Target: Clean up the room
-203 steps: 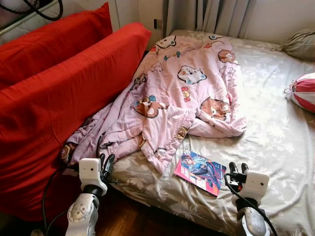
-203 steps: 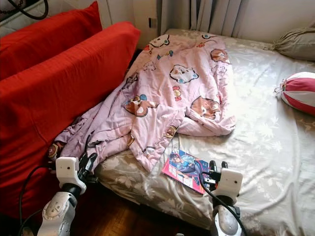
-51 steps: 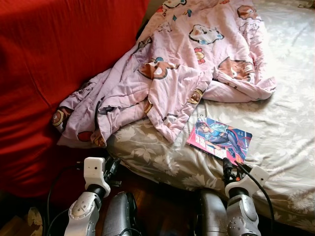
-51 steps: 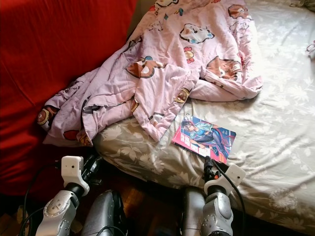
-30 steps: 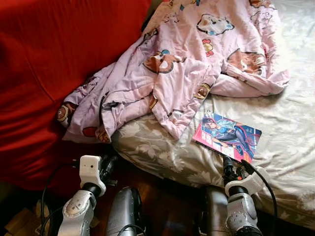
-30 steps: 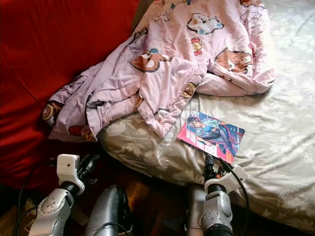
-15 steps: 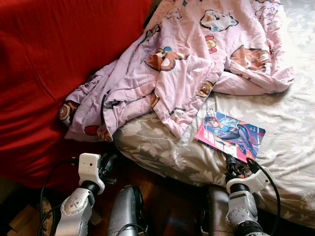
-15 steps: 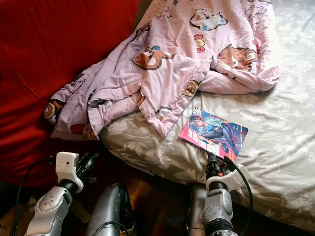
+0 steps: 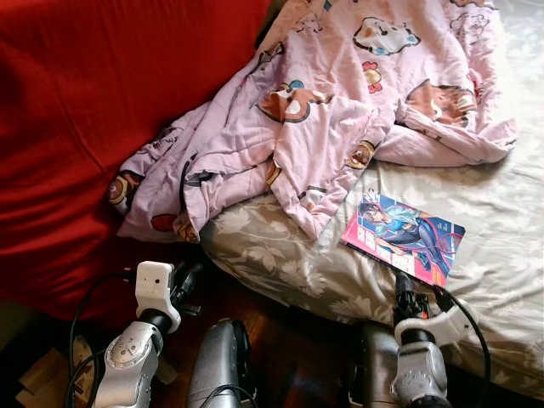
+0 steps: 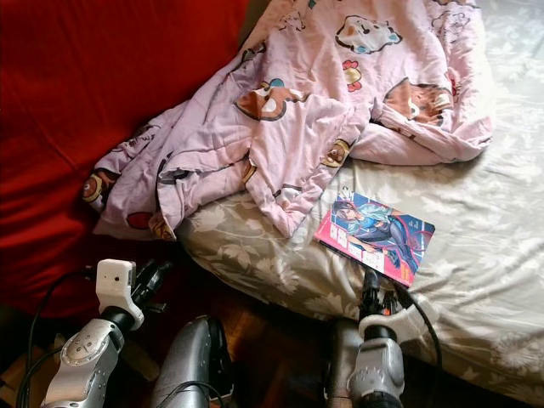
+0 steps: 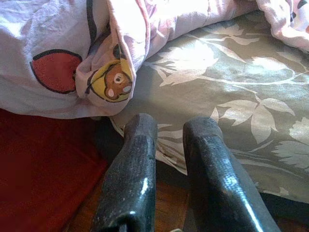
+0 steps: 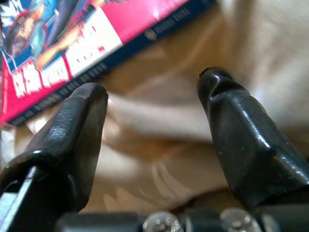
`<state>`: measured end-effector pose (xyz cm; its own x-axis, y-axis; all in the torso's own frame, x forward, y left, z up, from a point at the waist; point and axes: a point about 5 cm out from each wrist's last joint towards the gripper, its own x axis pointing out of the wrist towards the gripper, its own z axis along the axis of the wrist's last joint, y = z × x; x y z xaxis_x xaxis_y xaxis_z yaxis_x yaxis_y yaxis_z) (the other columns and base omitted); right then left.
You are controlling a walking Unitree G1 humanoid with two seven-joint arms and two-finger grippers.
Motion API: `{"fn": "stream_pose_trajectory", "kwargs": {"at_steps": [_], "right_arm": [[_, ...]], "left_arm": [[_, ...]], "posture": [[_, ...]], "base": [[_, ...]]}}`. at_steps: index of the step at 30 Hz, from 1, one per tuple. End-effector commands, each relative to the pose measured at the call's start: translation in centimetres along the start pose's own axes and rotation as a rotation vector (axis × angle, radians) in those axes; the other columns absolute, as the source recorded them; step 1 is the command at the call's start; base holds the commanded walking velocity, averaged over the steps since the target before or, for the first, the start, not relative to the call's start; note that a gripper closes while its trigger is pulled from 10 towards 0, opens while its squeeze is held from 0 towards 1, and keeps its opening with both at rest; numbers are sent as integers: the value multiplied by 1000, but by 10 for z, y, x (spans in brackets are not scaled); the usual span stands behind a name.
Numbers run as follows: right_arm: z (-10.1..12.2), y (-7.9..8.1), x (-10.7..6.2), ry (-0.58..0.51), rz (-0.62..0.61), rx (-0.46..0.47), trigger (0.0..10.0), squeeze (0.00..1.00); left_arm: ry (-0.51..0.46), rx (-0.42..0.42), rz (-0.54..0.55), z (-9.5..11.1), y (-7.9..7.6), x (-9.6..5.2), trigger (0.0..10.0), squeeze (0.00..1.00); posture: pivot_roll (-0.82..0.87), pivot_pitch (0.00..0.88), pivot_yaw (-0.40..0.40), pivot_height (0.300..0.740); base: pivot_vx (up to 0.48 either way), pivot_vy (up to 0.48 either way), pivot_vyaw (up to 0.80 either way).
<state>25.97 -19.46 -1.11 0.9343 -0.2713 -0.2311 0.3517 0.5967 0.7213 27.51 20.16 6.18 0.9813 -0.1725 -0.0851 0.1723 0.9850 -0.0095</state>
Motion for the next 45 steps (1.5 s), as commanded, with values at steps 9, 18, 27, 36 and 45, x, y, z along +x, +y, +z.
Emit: {"fn": "stream_pose_trajectory", "kwargs": {"at_steps": [9,18,27,36,45], "right_arm": [[-8,2,-21,-28,51,-33,10000,0],[16,36,-19,-133,200,9,10000,0],[26,35,2,-111,157,66,10000,0],[33,44,28,-90,128,106,10000,0],[55,50,39,-189,144,147,10000,0]], "left_arm": [[40,6,1,-10,0,-4,10000,0],[38,2,13,-10,3,-5,10000,0],[40,1,9,-11,1,-4,10000,0],[41,11,22,-10,5,-7,10000,0],[46,18,30,-10,9,-9,10000,0]], "posture": [[53,239,112,586],[53,242,105,586],[48,253,115,586],[79,259,120,586],[81,270,127,586]], "base": [[0,0,0],[0,0,0],[0,0,0],[0,0,0],[0,0,0]]}}
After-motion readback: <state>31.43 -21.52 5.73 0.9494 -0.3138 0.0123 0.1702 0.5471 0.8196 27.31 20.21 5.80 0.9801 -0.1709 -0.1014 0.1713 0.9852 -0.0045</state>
